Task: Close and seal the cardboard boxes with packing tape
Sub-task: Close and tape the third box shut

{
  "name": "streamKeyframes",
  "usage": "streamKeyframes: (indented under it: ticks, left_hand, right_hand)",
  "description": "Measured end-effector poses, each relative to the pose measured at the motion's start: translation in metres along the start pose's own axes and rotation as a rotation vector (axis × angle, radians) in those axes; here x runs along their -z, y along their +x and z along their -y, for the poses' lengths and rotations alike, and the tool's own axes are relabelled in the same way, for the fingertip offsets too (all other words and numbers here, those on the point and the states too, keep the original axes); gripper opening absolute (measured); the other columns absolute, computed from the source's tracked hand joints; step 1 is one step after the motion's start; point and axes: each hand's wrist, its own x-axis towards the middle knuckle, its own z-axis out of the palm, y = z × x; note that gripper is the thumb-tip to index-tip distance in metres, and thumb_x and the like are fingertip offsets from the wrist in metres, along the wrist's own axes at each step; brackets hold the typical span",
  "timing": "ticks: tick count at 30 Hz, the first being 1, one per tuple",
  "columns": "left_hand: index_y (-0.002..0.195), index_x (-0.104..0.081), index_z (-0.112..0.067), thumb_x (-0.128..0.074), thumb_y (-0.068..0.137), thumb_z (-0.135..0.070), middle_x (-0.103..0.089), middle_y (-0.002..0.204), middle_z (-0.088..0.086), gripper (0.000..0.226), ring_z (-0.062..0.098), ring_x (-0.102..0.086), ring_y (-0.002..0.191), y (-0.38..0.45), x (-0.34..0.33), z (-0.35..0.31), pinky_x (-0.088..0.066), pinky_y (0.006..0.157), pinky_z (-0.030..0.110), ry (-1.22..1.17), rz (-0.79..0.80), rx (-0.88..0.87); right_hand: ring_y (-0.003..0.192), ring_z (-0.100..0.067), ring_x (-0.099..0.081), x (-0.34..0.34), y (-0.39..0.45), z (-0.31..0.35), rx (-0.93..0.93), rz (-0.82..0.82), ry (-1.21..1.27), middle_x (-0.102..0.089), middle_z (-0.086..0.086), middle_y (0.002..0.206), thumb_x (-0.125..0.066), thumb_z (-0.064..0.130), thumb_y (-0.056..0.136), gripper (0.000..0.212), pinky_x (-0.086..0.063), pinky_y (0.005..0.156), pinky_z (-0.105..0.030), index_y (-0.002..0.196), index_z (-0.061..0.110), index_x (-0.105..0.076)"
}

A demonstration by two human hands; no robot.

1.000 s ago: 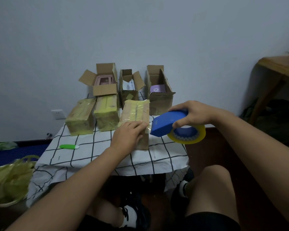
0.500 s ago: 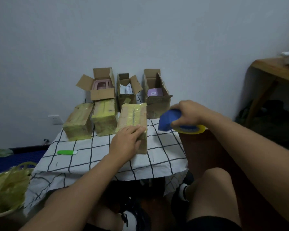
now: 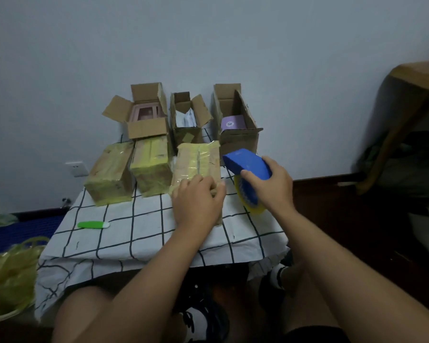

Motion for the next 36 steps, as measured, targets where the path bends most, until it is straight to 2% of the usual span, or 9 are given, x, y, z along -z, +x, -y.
streamKeyframes:
  ticks: [4, 7, 11, 16, 19, 22, 28, 31, 36]
  left_hand:
    - [0.08, -0.062, -0.02, -0.063, 0.081, -0.036, -0.062, 0.082, -0.002, 0.016, 0.025, -0.051, 0.082, -0.003, -0.016, -0.006, -0.04, 0.078, 0.039, 0.101, -0.092, -0.051]
    - [0.082, -0.062, -0.018, -0.072, 0.072, -0.031, -0.061, 0.08, 0.0, 0.02, 0.027, -0.052, 0.077, -0.004, -0.022, -0.002, -0.044, 0.074, 0.04, 0.134, -0.097, -0.115]
    - [0.083, -0.062, -0.019, -0.066, 0.075, -0.044, -0.059, 0.082, -0.005, 0.026, 0.022, -0.048, 0.078, -0.005, -0.015, 0.001, -0.039, 0.077, 0.037, 0.068, -0.076, -0.133]
    - [0.112, -0.068, -0.03, -0.037, 0.099, -0.045, -0.061, 0.108, -0.012, 0.037, 0.016, -0.046, 0.1, 0.004, 0.008, 0.023, -0.031, 0.085, 0.033, -0.079, 0.132, -0.195]
    - [0.126, -0.064, -0.036, -0.041, 0.102, -0.042, -0.06, 0.115, -0.013, 0.033, 0.016, -0.044, 0.107, 0.019, 0.02, 0.035, -0.034, 0.088, 0.035, -0.103, 0.296, -0.242]
    - [0.127, -0.062, -0.039, -0.049, 0.099, -0.044, -0.06, 0.116, -0.013, 0.032, 0.017, -0.044, 0.107, 0.028, 0.021, 0.037, -0.034, 0.088, 0.035, -0.075, 0.346, -0.297]
    - [0.117, -0.07, -0.034, -0.059, 0.093, -0.046, -0.066, 0.102, -0.008, 0.03, 0.022, -0.051, 0.093, 0.027, 0.01, 0.045, -0.037, 0.075, 0.036, -0.068, 0.177, -0.418]
    - [0.109, -0.074, -0.028, -0.052, 0.091, -0.049, -0.068, 0.091, -0.007, 0.036, 0.024, -0.055, 0.08, 0.025, 0.004, 0.048, -0.033, 0.068, 0.032, -0.027, 0.074, -0.51]
    - [0.104, -0.073, -0.024, -0.051, 0.091, -0.047, -0.067, 0.09, -0.006, 0.034, 0.022, -0.055, 0.077, 0.024, -0.002, 0.051, -0.035, 0.066, 0.031, 0.017, -0.014, -0.596]
  right_hand:
    - [0.107, -0.012, -0.053, -0.015, -0.014, -0.002, -0.033, -0.074, 0.129, -0.057, 0.003, 0.118, -0.074, 0.053, 0.078, 0.068, -0.045, 0.092, -0.029, 0.137, 0.024, -0.054]
    - [0.106, -0.006, -0.046, -0.022, -0.024, -0.003, -0.05, -0.103, 0.171, -0.05, 0.006, 0.116, -0.076, 0.044, 0.082, 0.067, -0.036, 0.086, -0.019, 0.141, 0.024, -0.051]
    - [0.104, -0.004, -0.045, -0.03, -0.035, -0.01, -0.06, -0.117, 0.192, -0.045, 0.007, 0.117, -0.077, 0.041, 0.083, 0.071, -0.035, 0.08, -0.013, 0.146, 0.024, -0.046]
    - [0.102, -0.002, -0.043, -0.031, -0.04, -0.013, -0.053, -0.117, 0.166, -0.043, 0.009, 0.117, -0.076, 0.039, 0.084, 0.07, -0.034, 0.084, -0.019, 0.146, 0.026, -0.044]
    - [0.104, -0.002, -0.043, -0.031, -0.043, -0.016, -0.032, -0.121, 0.172, -0.043, 0.01, 0.119, -0.076, 0.039, 0.084, 0.069, -0.035, 0.08, -0.015, 0.144, 0.026, -0.045]
    - [0.107, -0.004, -0.044, -0.031, -0.042, -0.017, -0.027, -0.116, 0.168, -0.047, 0.006, 0.124, -0.077, 0.04, 0.083, 0.069, -0.036, 0.081, -0.015, 0.143, 0.026, -0.046]
    - [0.106, -0.004, -0.044, -0.032, -0.039, -0.017, -0.01, -0.121, 0.139, -0.051, 0.001, 0.131, -0.076, 0.041, 0.083, 0.067, -0.03, 0.076, -0.005, 0.142, 0.024, -0.047]
    - [0.105, -0.004, -0.045, -0.033, -0.04, -0.018, -0.005, -0.129, 0.137, -0.051, 0.0, 0.129, -0.076, 0.041, 0.083, 0.067, -0.03, 0.073, -0.001, 0.141, 0.024, -0.048]
    - [0.107, -0.003, -0.044, -0.033, -0.041, -0.018, -0.009, -0.136, 0.155, -0.051, 0.001, 0.132, -0.077, 0.04, 0.083, 0.068, -0.034, 0.082, -0.013, 0.142, 0.024, -0.047]
